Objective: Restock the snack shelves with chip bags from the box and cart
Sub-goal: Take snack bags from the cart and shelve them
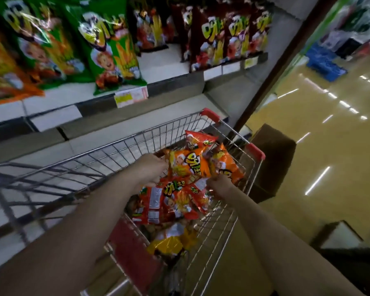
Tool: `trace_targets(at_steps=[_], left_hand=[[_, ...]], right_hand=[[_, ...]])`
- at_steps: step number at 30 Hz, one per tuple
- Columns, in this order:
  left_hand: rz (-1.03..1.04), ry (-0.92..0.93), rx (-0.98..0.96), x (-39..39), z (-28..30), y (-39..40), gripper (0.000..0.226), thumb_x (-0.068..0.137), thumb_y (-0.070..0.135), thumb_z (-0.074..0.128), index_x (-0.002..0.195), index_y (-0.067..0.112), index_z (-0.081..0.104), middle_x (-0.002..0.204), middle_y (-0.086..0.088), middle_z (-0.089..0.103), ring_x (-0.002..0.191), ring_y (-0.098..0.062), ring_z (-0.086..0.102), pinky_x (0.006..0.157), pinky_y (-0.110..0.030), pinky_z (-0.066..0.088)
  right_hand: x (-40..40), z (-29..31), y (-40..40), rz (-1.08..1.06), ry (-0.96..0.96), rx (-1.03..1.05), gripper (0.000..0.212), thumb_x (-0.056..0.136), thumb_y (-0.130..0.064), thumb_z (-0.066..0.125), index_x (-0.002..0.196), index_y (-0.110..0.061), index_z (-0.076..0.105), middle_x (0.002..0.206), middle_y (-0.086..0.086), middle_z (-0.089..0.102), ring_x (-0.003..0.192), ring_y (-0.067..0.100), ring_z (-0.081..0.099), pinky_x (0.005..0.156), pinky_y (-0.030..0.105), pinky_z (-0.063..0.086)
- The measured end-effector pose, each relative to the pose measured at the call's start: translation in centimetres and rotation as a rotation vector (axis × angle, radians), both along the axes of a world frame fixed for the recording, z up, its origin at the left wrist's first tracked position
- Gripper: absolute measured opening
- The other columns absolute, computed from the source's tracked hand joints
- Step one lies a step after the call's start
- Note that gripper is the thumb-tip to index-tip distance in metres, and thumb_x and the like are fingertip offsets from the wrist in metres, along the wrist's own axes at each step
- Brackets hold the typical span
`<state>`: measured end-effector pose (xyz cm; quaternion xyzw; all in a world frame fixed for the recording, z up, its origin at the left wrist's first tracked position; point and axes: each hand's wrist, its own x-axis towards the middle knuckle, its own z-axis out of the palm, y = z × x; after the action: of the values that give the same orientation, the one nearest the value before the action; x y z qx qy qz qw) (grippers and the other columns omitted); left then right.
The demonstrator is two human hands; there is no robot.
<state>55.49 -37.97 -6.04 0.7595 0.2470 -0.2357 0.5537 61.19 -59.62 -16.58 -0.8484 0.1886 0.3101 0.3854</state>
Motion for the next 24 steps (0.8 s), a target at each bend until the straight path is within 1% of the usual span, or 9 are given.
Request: trace_targets(at_steps=[3,4,6,9,12,14,16,21,24], left_hand=[[0.036,0.053,0.004,1.4,-2.5,-1.7,0.014,0.099,0.022,0.052,0.107,0.013,0.057,0.101,-0.004,0.058,0.095,-0.021,0.059,0.073,-0.027,0.051],[0.04,0.074,0.008,1.7,-3.3,-2.1,0.014,0.099,0.022,0.051,0.106,0.012,0.058,0.101,-0.004,0.06,0.097,-0.023,0.061,0.078,-0.032,0.053],[0.048,0.089,0.024,2.1,-4.9,-2.6,0.013,0.099,0.021,0.05,0.096,0.012,0.059,0.101,-0.007,0.061,0.101,-0.029,0.063,0.088,-0.04,0.053],[0.056,0.101,0.041,2.4,-7.2,-2.5,0.014,0.101,0.021,0.048,0.101,0.013,0.059,0.102,-0.008,0.063,0.097,-0.025,0.063,0.081,-0.035,0.054],[0.108,0.105,0.081,2.3,-8.9,-1.4,0.011,0.1,0.021,0.05,0.101,0.016,0.059,0.1,-0.006,0.064,0.086,-0.018,0.063,0.07,-0.027,0.052],[0.176,0.115,0.09,2.3,-9.9,-0.7,0.011,0.099,0.018,0.051,0.092,0.016,0.059,0.096,-0.008,0.064,0.084,-0.021,0.062,0.069,-0.029,0.05],[0.228,0.123,0.098,2.7,-10.6,-0.4,0.01,0.099,0.017,0.052,0.096,0.013,0.061,0.099,-0.012,0.065,0.086,-0.024,0.062,0.07,-0.03,0.05],[0.239,0.109,0.092,4.4,-11.3,-1.3,0.009,0.098,0.019,0.053,0.103,0.014,0.059,0.105,-0.011,0.066,0.087,-0.021,0.064,0.068,-0.029,0.051],[0.176,0.09,0.135,5.6,-11.4,-2.1,0.019,0.096,0.015,0.056,0.115,0.016,0.054,0.108,-0.007,0.062,0.093,-0.025,0.064,0.083,-0.04,0.054]], right_hand=[[2.5,-2.9,0.1,0.169,0.055,-0.06,0.022,0.101,-0.016,0.048,0.108,0.001,0.061,0.096,0.014,0.058,0.087,0.023,0.058,0.077,0.038,0.054],[3.2,-3.6,0.2,0.198,0.057,-0.085,0.024,0.101,-0.017,0.048,0.113,0.001,0.059,0.105,0.017,0.059,0.097,0.026,0.059,0.089,0.041,0.051],[5.0,-5.0,-0.1,0.177,0.043,-0.12,0.036,0.1,-0.016,0.049,0.129,0.004,0.051,0.129,0.022,0.056,0.118,0.034,0.055,0.097,0.039,0.044],[8.4,-7.0,-0.6,0.071,-0.047,-0.128,0.043,0.1,-0.015,0.049,0.136,0.006,0.042,0.136,0.024,0.05,0.125,0.037,0.049,0.092,0.034,0.041],[11.3,-9.5,-0.1,0.118,-0.092,-0.153,0.047,0.1,-0.025,0.048,0.139,0.0,0.037,0.135,0.022,0.051,0.121,0.038,0.052,0.096,0.039,0.044],[12.3,-11.1,0.4,0.151,-0.061,-0.137,0.06,0.098,-0.031,0.054,0.144,-0.004,0.027,0.137,0.021,0.049,0.122,0.039,0.051,0.097,0.041,0.044],[12.7,-12.4,0.6,0.201,-0.061,-0.141,0.067,0.095,-0.035,0.059,0.146,-0.005,0.025,0.141,0.019,0.046,0.126,0.039,0.049,0.1,0.043,0.044],[12.9,-13.4,0.8,0.415,-0.247,-0.352,0.058,0.096,-0.037,0.057,0.142,-0.011,0.036,0.146,0.01,0.041,0.124,0.033,0.051,0.087,0.039,0.046],[13.0,-11.5,1.1,0.593,-0.346,-0.463,0.046,0.099,-0.037,0.051,0.136,-0.013,0.041,0.154,0.006,0.033,0.118,0.034,0.056,0.076,0.039,0.048]])
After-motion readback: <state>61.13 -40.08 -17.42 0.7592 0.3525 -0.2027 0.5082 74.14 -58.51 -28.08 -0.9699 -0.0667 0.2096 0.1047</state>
